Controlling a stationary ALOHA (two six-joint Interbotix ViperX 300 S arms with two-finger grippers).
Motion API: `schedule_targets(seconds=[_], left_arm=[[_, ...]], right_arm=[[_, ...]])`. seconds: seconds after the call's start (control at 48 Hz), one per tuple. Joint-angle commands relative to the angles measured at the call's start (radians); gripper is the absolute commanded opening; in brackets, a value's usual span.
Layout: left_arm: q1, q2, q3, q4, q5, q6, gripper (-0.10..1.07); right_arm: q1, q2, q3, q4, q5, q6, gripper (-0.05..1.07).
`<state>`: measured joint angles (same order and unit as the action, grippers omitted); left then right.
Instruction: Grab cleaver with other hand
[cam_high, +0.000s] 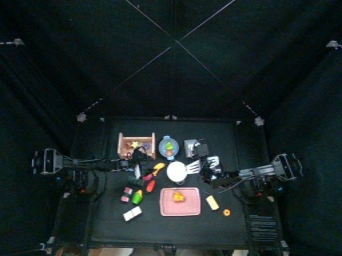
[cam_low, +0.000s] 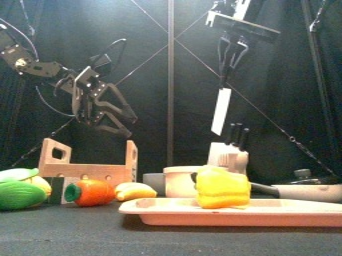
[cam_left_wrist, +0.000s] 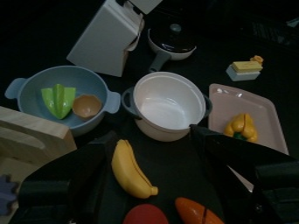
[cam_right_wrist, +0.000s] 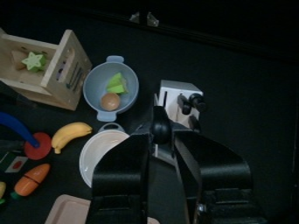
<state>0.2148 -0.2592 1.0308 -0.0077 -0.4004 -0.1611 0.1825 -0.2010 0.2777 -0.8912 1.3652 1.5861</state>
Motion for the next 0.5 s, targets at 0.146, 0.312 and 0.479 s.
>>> schedule_targets(seconds=[0.146,0.312,0.479], left_arm=[[0.000,-0.003,-0.012,-0.018,-0.003,0.003,1.00],[0.000,-0.003,-0.008,-0.015,-0.003,0.005,1.00],[0.000,-0.005,0.000,-0.014,-0.003,0.005,1.00]], right_arm=[[0.040,-0.032,-0.012,-0.009,0.002,0.002,0.57],[0.091,-0.034,-0.005,-0.044,-0.014,-0.006,0.57],[0.153,-0.048,0.057,-0.124,-0.075,-0.028,0.58]])
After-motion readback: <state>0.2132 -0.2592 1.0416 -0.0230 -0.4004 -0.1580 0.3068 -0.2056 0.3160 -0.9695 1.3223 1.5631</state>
